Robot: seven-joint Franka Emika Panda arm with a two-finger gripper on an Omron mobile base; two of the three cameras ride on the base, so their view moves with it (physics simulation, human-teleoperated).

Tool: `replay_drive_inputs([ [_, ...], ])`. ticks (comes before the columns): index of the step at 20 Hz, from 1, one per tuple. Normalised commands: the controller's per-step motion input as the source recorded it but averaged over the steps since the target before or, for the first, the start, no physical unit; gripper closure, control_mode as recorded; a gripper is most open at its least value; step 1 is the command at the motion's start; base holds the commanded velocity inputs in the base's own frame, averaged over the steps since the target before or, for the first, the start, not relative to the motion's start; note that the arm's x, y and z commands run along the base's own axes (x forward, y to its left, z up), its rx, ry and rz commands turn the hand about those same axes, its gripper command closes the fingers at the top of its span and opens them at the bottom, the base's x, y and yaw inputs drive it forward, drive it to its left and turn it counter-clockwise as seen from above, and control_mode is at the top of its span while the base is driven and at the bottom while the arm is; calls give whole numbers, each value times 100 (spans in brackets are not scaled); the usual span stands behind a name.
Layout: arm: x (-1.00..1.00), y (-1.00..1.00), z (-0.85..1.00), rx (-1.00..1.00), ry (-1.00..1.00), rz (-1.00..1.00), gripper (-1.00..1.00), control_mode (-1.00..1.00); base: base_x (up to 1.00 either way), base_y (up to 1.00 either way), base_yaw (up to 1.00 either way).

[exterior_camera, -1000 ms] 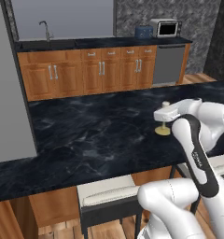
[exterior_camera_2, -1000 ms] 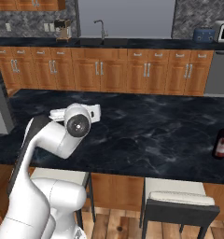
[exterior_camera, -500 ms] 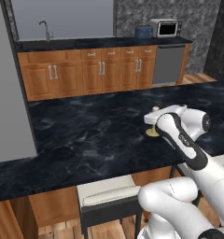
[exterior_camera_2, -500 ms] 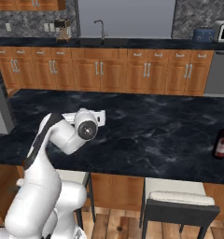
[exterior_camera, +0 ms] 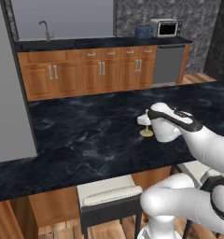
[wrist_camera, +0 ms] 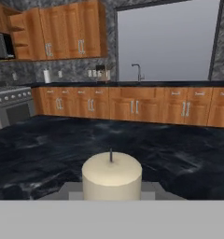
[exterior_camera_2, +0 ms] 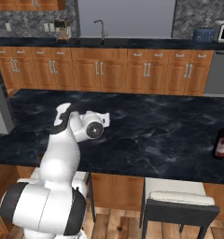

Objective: Get the candle and the wine from the cabinet and move them to the dining counter.

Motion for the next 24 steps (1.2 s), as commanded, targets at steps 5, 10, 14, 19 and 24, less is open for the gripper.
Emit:
replay_drive_inputs([
  [5, 44, -12, -55, 0, 0, 4, 100, -100, 0, 0, 0],
  [10, 40, -14, -49, 0, -2, 4, 100, -100, 0, 0, 0],
  [14, 29, -9, -56, 0, -8, 4, 100, -100, 0, 0, 0],
  [19, 34, 0, -36, 2, -1, 1, 100, -100, 0, 0, 0],
  [24, 39, 0, -3, 3, 9, 1, 100, -100, 0, 0, 0],
])
